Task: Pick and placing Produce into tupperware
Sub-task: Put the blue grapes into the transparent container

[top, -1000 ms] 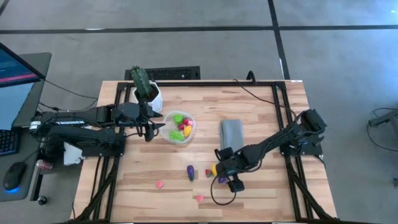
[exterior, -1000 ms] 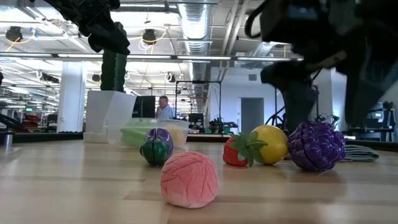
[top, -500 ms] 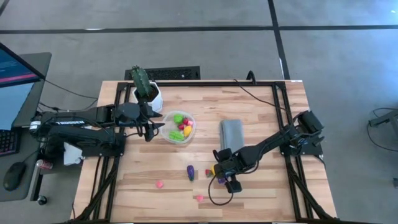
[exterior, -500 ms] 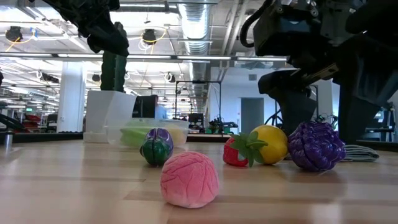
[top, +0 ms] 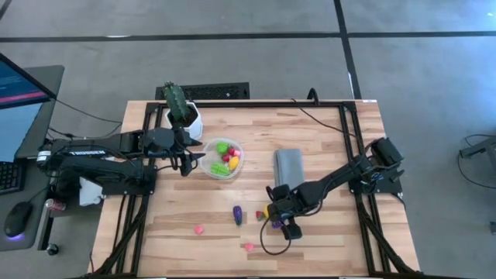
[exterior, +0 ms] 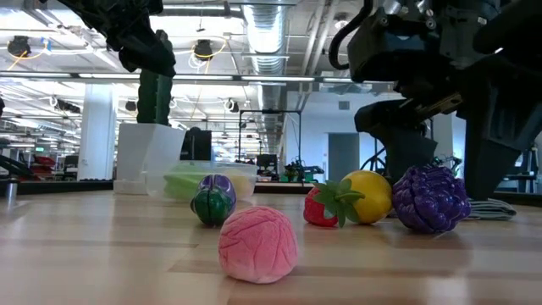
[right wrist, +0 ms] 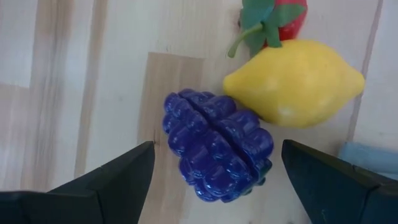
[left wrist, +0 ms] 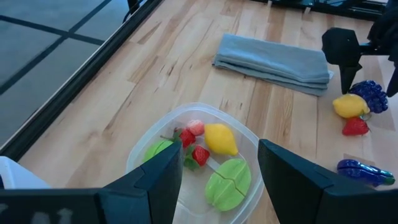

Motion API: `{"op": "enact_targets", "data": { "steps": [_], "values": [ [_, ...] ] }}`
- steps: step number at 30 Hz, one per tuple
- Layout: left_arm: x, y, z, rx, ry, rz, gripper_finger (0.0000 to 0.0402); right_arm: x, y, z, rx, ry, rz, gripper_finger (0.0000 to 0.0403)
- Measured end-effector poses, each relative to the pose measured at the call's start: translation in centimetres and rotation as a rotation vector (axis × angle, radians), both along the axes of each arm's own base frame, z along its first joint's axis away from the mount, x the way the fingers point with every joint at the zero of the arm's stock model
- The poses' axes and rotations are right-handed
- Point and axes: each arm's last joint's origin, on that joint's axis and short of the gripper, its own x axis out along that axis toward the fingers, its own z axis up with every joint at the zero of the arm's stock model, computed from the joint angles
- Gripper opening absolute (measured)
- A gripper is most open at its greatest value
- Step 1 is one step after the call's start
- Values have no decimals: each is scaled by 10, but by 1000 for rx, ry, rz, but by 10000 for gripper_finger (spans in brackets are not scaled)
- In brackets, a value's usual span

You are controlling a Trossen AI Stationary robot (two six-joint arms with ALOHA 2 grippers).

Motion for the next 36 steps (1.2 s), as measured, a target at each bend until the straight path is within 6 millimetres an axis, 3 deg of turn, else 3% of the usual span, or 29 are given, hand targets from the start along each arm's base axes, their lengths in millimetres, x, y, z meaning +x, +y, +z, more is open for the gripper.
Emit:
{"op": "enact_targets", "data": {
  "steps": [12,18,25,36],
  "values": [
    [0,0,0,2,1,-1,199,4,-6,-1,5,-23,-21,372],
    [0,0,0,-5,0,3,199,9,0,-16,33,6,-7,372],
    [-1,-1,-1,-11,13,-1,199,8,4,-17,20,11,-43,370],
    [-1,-1,-1,-11,15,-1,199,8,-4,-19,30,59,-94,325]
  ]
}}
